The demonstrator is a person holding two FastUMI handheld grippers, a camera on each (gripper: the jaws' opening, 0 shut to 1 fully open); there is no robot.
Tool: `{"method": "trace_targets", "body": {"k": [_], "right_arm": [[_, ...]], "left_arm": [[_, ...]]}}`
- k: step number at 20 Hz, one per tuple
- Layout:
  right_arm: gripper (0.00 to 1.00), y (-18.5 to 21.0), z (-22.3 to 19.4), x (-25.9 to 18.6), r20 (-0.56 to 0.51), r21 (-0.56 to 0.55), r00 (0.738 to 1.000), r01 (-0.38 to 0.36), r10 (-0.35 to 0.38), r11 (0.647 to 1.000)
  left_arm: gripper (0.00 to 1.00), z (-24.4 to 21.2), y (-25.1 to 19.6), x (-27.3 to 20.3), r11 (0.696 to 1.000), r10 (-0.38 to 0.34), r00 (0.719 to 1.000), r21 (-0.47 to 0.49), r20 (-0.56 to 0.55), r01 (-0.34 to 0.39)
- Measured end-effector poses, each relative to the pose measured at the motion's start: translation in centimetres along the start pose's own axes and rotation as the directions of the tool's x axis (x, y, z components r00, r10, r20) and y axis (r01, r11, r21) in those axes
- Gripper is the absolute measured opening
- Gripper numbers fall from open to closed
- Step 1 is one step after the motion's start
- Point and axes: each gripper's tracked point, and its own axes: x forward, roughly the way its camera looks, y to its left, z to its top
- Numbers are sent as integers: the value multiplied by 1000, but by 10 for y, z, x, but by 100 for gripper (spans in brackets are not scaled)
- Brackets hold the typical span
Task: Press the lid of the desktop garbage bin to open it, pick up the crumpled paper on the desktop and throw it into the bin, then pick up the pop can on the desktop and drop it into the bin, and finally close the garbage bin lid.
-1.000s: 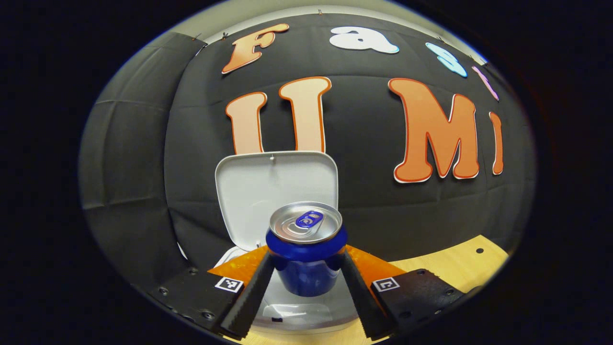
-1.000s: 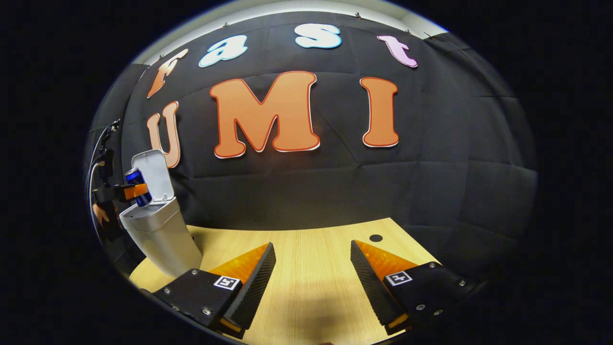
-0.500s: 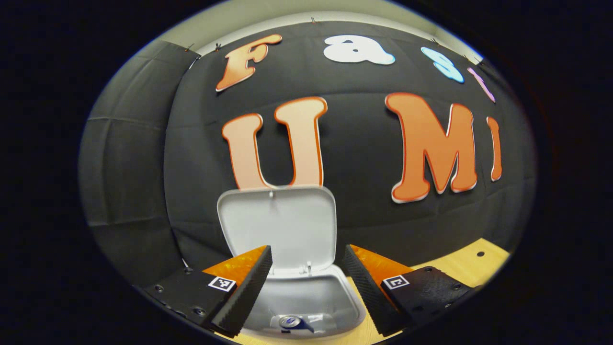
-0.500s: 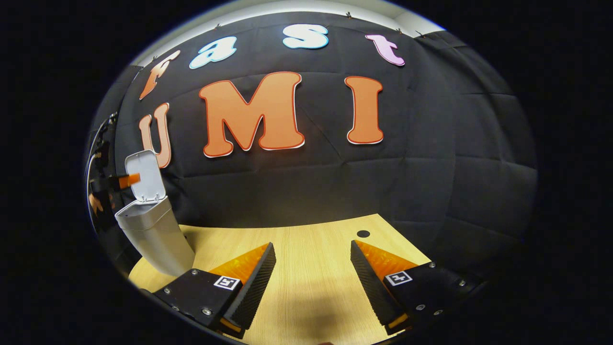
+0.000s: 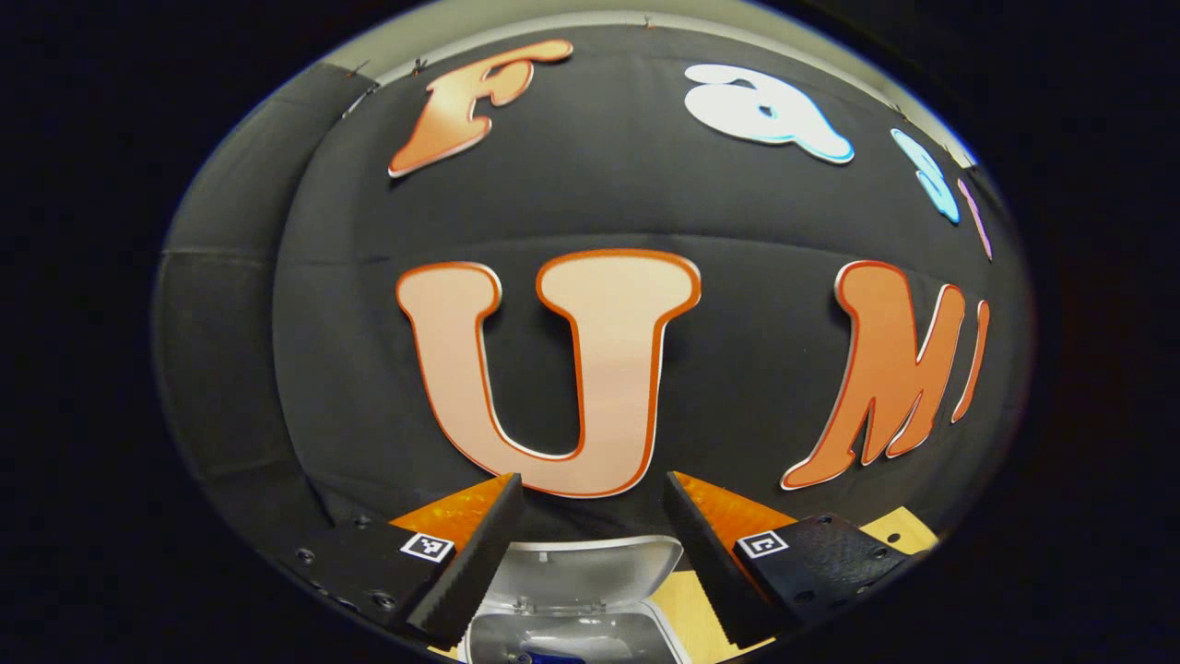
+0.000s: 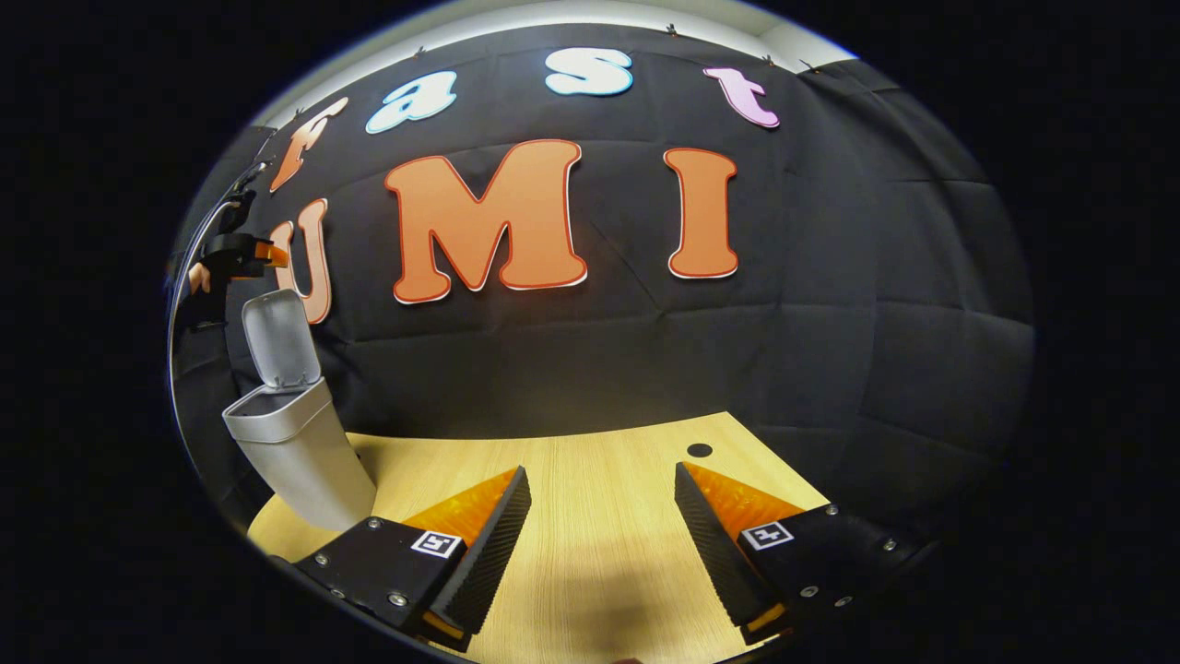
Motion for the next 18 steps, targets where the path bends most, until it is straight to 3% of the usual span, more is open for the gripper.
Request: {"method": "trace_targets", "body": {"k": [5, 6, 10, 11, 13, 14, 18], "right_arm": [[94, -5, -3, 0, -3, 15, 1000, 14, -14, 1000], [94, -6, -3, 0, -5, 17, 1000, 16, -16, 1000], [94, 0, -6, 0, -9, 22, 1000, -4, 4, 1000], [94, 0, -7, 1, -11, 21, 1000, -6, 6, 1000], [94, 4, -9, 1, -14, 24, 1000, -19, 19, 1000], [94, 5, -9, 0, -12, 24, 1000, -28, 28, 999], [94, 4, -12, 1, -24, 11, 999, -37, 37, 999]], "left_arm": [[96, -41, 10, 10, 1000, -5, 988, 16, -157, 7], [97, -35, 10, 9, 1000, 1, 993, 6, -118, 0], [96, -50, 2, -23, 1000, -12, 989, 17, -149, 14], [96, -66, -1, -32, 1000, -26, 982, 4, -188, 28], [96, -131, -6, -58, 997, -67, 916, -50, -397, 51], [97, -159, 2, -67, 999, -35, 893, -35, -448, 21], [100, -213, 2, -89, 999, -1, 876, -29, -483, -14]]}}
